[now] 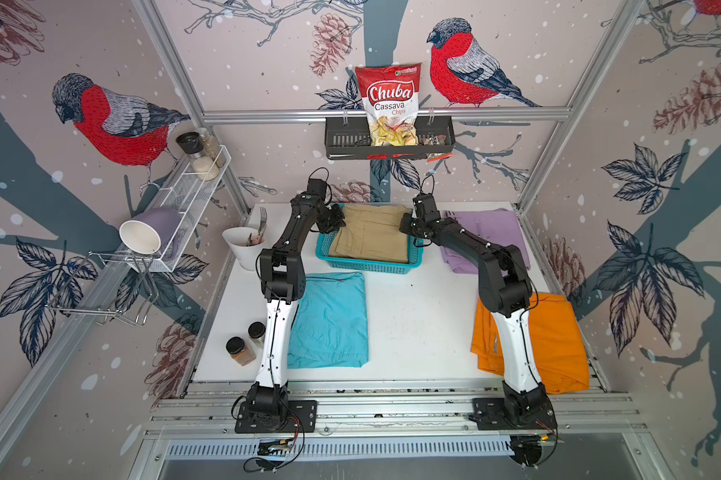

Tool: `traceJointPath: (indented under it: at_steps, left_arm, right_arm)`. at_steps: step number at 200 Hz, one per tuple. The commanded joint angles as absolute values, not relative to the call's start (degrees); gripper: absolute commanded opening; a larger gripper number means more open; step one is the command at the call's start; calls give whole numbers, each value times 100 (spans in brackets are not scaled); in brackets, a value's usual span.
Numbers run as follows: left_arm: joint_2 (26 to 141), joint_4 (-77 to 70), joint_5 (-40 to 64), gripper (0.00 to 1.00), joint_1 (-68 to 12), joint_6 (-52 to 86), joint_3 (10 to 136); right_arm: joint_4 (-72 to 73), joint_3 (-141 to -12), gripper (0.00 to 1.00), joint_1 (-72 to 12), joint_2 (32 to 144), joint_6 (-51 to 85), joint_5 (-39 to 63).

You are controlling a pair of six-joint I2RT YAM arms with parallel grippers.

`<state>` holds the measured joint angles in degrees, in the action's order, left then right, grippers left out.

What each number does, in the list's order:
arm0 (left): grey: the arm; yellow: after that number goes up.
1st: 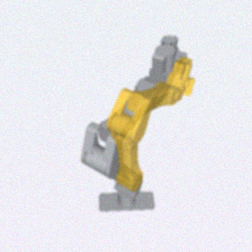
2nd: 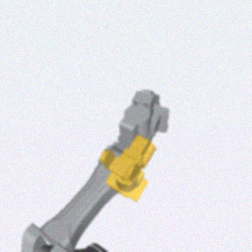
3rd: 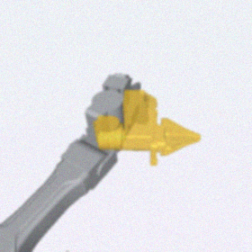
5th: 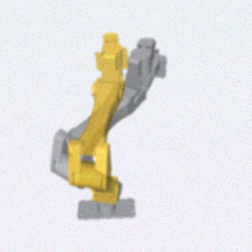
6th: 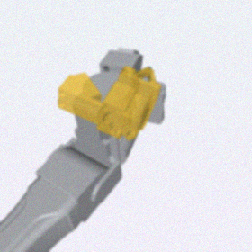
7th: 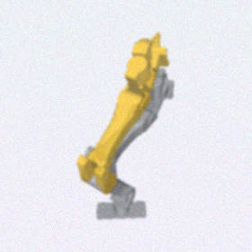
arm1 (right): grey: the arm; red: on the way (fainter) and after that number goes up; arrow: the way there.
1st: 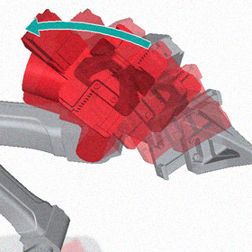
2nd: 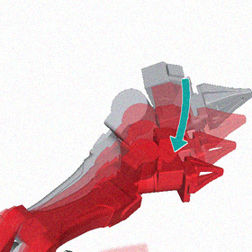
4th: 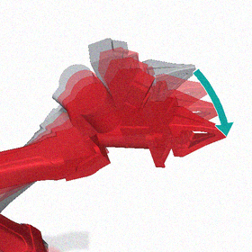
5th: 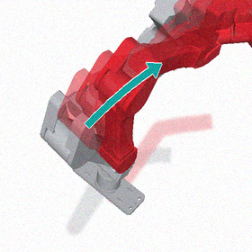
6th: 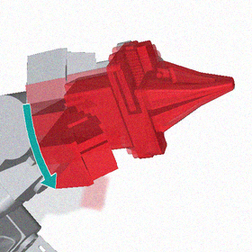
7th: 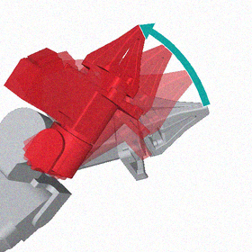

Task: Put the folded long pants in the basket
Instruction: Place the long pant in the basket.

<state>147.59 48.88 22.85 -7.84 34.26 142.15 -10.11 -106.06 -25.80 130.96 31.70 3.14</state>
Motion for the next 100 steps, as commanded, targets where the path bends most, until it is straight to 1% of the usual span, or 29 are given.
traceJointPath:
  at_steps: [1, 9, 24, 27, 30, 32, 49, 61, 67, 74, 83, 94, 100]
  left_arm:
    - [14513, 5253, 1425, 60, -858, 3239, 14315]
    - [14261, 5387, 1157, 66, -916, 3166, 14305]
    - [13693, 5577, 763, 80, -1020, 3166, 14158]
    - [13561, 5599, 716, 86, -1037, 3184, 14103]
    - [13424, 5617, 678, 94, -1063, 3215, 14030]
    - [13347, 5623, 657, 96, -1074, 3240, 13980]
    - [12579, 5625, 800, 96, -1166, 3388, 13465]
    - [12069, 5753, 1060, 96, -1210, 3423, 13202]
    - [11808, 5875, 1111, 96, -1225, 3412, 13085]
    - [11472, 5968, 1096, 96, -1262, 3334, 12869]
    - [10992, 5990, 1069, 96, -1298, 3165, 12448]
    - [10336, 5879, 981, 96, -1310, 2926, 11704]
    - [9959, 5729, 849, 96, -1310, 2827, 11198]
  right_arm:
    - [-1504, -10472, 49, -2566, 12971, 2997, 60]
    - [-1461, -10498, 56, -2584, 12814, 2956, 114]
    - [-1552, -10672, 64, -2649, 12500, 2869, -10]
    - [-1577, -10710, 65, -2666, 12457, 2849, -42]
    - [-1638, -10781, 67, -2690, 12383, 2820, -102]
    - [-1671, -10814, 68, -2700, 12349, 2810, -129]
    - [-2036, -11111, 71, -2778, 12018, 2777, -325]
    - [-2105, -11012, 74, -2832, 11697, 2807, -350]
    - [-2036, -10783, 76, -2872, 11425, 2849, -365]
    - [-1870, -10427, 83, -2928, 11099, 2888, -374]
    - [-1587, -9876, 89, -3055, 10655, 2933, -403]
    - [-1215, -9093, 93, -3291, 10089, 2983, -448]
    - [-1016, -8652, 94, -3445, 9801, 3025, -500]
